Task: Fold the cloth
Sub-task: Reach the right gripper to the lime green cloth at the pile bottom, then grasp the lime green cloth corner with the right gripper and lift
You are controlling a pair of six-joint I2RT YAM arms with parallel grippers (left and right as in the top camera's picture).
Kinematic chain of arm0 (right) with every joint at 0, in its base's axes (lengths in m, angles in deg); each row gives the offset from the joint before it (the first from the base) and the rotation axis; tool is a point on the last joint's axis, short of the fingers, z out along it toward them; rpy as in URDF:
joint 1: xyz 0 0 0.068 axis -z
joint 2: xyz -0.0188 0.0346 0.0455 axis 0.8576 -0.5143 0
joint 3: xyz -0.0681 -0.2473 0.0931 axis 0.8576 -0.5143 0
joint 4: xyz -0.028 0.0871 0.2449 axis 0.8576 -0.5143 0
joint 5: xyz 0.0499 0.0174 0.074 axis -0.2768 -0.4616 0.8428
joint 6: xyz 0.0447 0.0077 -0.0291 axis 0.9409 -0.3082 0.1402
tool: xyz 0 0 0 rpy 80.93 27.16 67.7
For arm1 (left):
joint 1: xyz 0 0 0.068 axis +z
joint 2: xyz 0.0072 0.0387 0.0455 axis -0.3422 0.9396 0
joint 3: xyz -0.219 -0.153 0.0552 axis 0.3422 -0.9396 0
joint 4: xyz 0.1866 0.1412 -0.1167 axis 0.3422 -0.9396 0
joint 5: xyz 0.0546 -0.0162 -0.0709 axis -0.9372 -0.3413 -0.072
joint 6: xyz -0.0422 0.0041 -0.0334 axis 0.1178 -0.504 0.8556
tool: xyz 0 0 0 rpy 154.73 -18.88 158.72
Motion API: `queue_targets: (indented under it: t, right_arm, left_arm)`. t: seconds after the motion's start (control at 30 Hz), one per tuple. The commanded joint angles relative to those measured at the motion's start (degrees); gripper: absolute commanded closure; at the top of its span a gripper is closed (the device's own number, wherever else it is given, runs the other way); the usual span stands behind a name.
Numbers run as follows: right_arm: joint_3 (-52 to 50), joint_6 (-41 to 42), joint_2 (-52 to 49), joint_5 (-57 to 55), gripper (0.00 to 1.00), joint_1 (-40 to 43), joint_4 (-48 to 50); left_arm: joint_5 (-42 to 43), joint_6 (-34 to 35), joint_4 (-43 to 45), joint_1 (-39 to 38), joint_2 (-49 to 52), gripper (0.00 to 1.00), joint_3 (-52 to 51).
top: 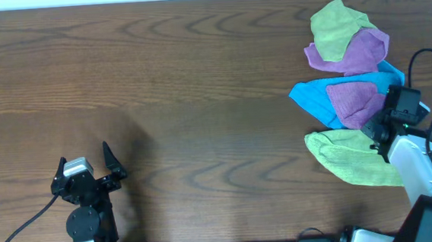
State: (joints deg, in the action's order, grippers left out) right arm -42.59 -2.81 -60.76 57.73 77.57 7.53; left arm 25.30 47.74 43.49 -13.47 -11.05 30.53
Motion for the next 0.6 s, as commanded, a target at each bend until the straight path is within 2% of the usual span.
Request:
queue_targets:
  t: [0.0,0.13,0.33,0.47,0.57]
  right_arm:
    - [0.9,-0.1,0.5,2.0,0.99,0.3,0.2]
    - [3.7,-0.1,2.8,6.0,0.99,0.2,-3.1]
    - [15.2,-2.8,8.6,13.2,0.99,-1.8,-12.7]
    - [25.9,-8.1,11.8,14.9,0.98,-8.8,-18.8]
    - [30.5,-8.7,11.9,15.9,0.99,-15.1,-21.4]
  left_arm:
    - [-2.0,-1.0,-2.6,0.2,0.0,0.05,-1.0]
    - [-2.0,-1.0,-2.6,0.2,0.0,0.05,-1.0]
    - [-2.0,-1.0,-2.6,0.2,0.0,0.05,-1.0]
    - [-2.0,-1.0,-2.6,0.2,0.0,0.05,-1.0]
    - [-2.0,-1.0,-2.6,0.2,0.0,0.05,-1.0]
